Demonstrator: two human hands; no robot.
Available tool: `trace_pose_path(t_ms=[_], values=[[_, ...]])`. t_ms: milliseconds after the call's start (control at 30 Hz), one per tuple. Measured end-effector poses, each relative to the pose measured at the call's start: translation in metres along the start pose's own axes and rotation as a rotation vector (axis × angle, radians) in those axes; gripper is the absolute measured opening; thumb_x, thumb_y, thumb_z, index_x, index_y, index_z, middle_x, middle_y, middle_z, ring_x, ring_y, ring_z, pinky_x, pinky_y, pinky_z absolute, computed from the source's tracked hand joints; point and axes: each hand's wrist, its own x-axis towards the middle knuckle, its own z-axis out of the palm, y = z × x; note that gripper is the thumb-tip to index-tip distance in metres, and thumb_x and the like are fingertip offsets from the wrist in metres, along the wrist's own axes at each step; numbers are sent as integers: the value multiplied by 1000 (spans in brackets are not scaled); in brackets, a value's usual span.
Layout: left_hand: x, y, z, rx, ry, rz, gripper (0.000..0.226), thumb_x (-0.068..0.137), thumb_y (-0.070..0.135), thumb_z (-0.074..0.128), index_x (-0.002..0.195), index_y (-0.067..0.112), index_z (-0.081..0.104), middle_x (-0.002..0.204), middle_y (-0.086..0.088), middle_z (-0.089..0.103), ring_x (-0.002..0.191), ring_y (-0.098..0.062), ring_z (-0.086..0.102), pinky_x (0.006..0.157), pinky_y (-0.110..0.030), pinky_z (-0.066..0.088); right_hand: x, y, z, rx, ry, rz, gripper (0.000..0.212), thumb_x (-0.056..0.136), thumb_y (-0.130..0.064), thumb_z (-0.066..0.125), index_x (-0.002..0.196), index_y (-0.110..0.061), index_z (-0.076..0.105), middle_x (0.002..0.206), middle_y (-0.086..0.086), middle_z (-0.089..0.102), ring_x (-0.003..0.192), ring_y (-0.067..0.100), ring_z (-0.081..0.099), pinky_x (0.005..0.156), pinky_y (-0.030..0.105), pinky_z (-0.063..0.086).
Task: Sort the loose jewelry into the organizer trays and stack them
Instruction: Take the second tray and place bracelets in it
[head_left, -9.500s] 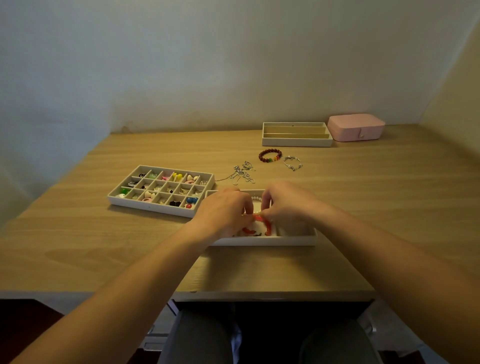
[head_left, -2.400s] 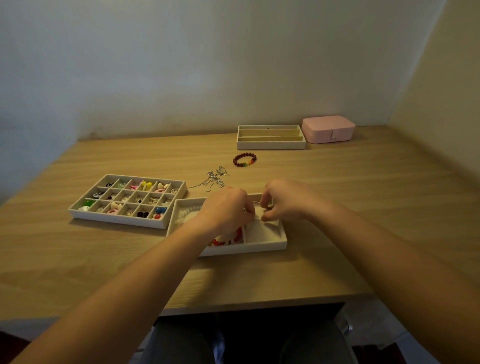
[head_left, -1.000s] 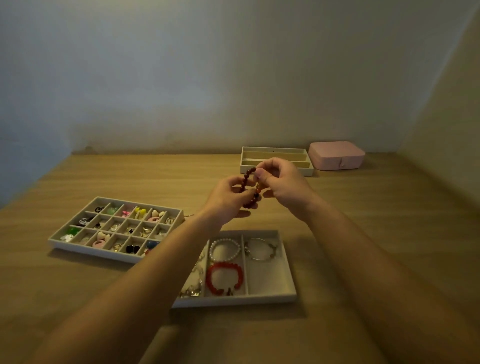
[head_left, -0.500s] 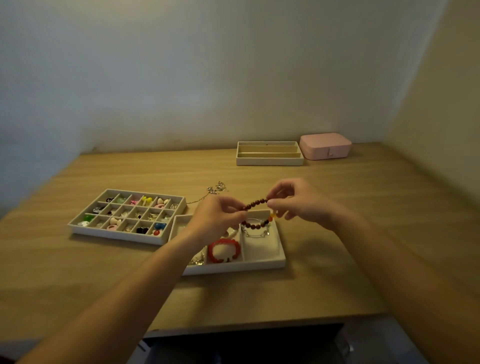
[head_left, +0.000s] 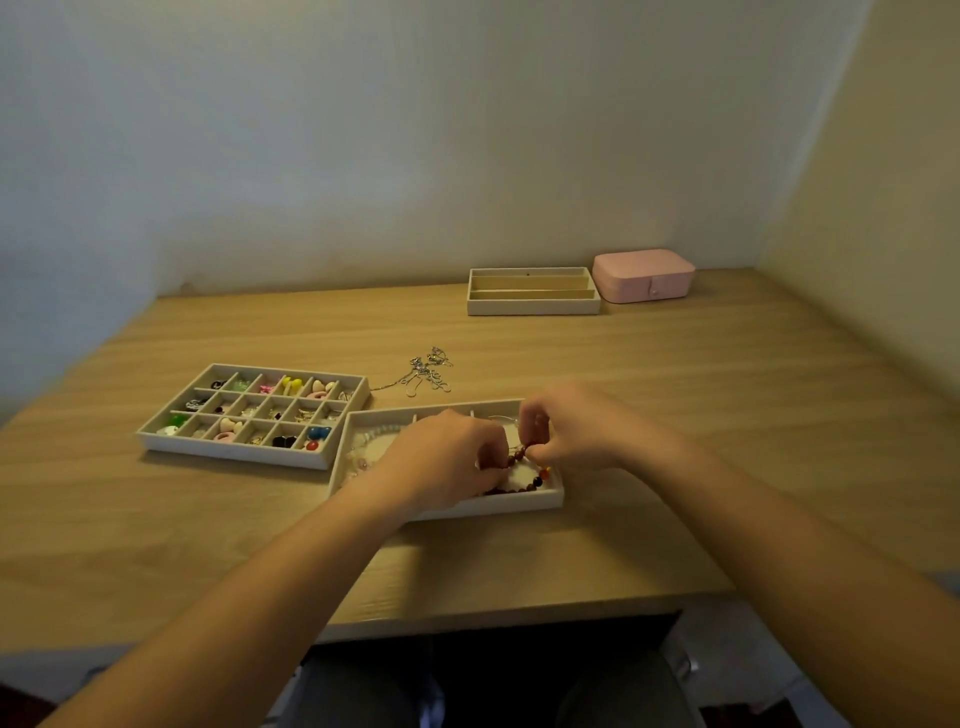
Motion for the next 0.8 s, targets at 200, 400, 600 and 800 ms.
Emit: trace_pose_path(t_ms=[200, 400, 600, 800], values=[[-4, -4, -2, 29, -22, 64, 19, 89, 36, 64, 104, 35, 75, 106, 14, 66, 99, -12, 59, 83, -38, 54, 0, 2, -1, -7, -79, -42, 8, 92, -27, 71, 96, -28, 78, 87, -18, 68, 79, 1, 61, 71, 23, 50], [-5, -2, 0, 9, 17, 79, 22, 92, 38, 60, 104, 32, 77, 105, 13, 66, 97, -10, 57, 82, -35, 53, 0, 2, 2, -38, -75, -42, 13, 94, -26, 68, 99, -24, 80, 86, -19, 63, 79, 2, 59, 68, 20, 44], [-8, -2, 3, -93, 24, 49, 18, 92, 34, 60, 101, 31, 76, 99, 15, 65, 88, -6, 56, 76, -30, 49, -4, -2, 2, -3, -31, -20, 13, 95, -29, 67, 98, -25, 78, 89, -17, 65, 80, 3, 60, 70, 23, 50], [-19, -14, -2, -189, 170, -109, 14, 93, 29, 63, 102, 30, 73, 96, 19, 62, 84, 1, 53, 75, -27, 48, -6, -1, 9, 34, 224, 122, 11, 95, -28, 64, 105, -24, 63, 96, -10, 60, 86, 8, 58, 77, 30, 57]])
